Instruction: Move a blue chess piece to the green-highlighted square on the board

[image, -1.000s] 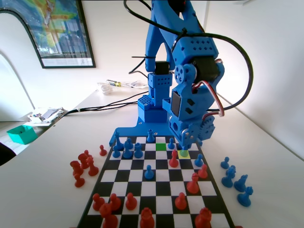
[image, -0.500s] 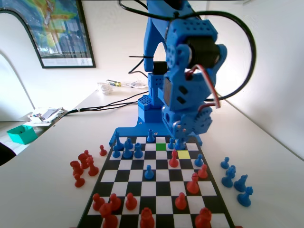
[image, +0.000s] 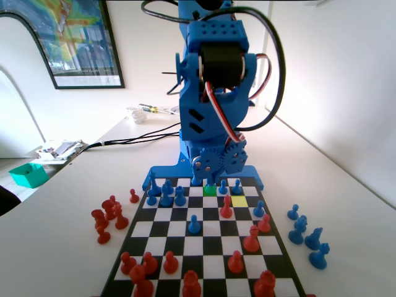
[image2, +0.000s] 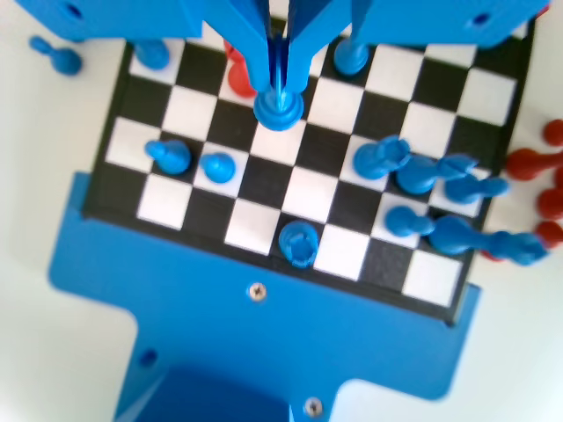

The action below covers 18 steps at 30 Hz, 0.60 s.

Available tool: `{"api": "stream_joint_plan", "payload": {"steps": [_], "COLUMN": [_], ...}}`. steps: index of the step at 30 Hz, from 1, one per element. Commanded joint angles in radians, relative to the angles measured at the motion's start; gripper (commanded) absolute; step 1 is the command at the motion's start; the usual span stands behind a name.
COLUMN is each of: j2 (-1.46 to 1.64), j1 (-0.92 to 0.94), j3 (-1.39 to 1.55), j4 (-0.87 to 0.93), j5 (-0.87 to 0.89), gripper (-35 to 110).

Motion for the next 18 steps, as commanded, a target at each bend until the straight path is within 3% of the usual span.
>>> {"api": "stream_joint_plan", "payload": {"steps": [1, 18], "j2": [0.083, 0.083], "j1": [0.005, -0.012], "j3": [0.049, 0.232], "j4": [-0.023, -0.189], "j5": [-0.023, -0.035], "gripper": [1, 1]}}
